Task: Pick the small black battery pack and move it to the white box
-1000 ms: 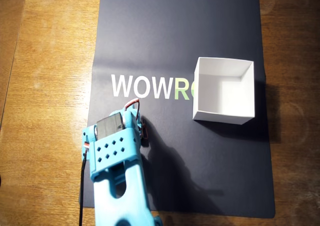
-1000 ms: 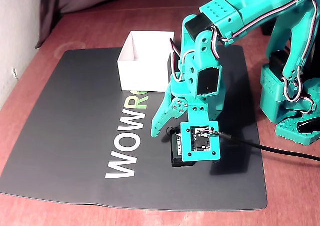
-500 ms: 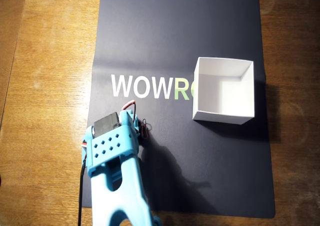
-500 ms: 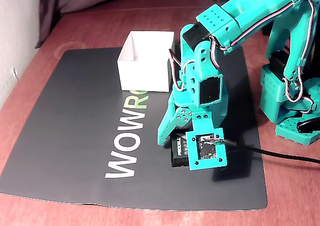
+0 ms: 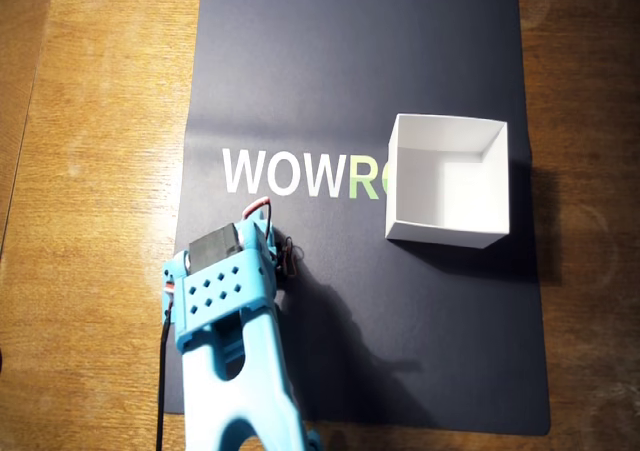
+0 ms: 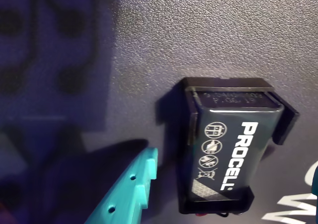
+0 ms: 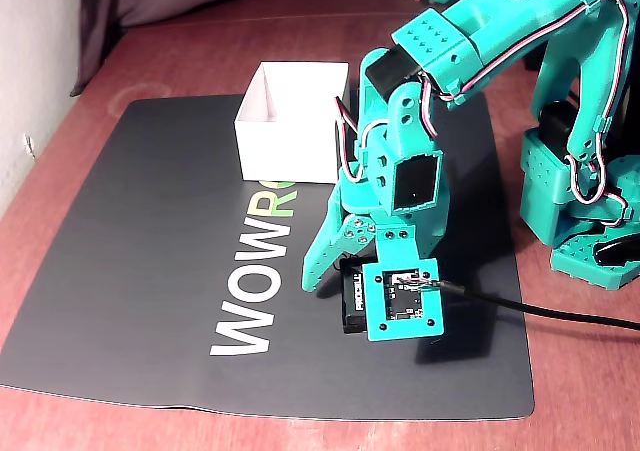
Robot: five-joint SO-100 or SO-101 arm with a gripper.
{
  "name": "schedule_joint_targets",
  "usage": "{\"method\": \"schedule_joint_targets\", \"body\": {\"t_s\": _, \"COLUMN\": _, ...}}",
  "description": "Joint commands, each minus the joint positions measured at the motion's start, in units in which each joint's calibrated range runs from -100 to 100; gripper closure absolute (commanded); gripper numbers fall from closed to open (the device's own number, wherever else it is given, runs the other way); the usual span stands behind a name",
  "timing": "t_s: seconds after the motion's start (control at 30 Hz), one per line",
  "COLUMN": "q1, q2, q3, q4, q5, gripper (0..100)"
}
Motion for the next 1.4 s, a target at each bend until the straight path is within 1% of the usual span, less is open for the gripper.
{"method": "schedule_joint_targets", "body": {"t_s": 0.0, "q1": 0.2, "q2": -0.3, "q3": -0.2, "q4": -0.6, "q5": -0.3, "gripper": 66}}
{"method": "schedule_joint_targets", "body": {"t_s": 0.43, "q1": 1.0, "q2": 0.6, "q3": -0.7, "q4": -0.6, "q5": -0.3, "gripper": 66}}
{"method": "schedule_joint_targets", "body": {"t_s": 0.47, "q1": 1.0, "q2": 0.6, "q3": -0.8, "q4": -0.6, "q5": -0.3, "gripper": 66}}
{"method": "schedule_joint_targets", "body": {"t_s": 0.6, "q1": 1.2, "q2": 0.6, "q3": -1.2, "q4": -1.4, "q5": -0.2, "gripper": 74}}
{"method": "schedule_joint_targets", "body": {"t_s": 1.37, "q1": 1.2, "q2": 0.3, "q3": -0.2, "q4": -1.7, "q5": -0.2, "gripper": 75}}
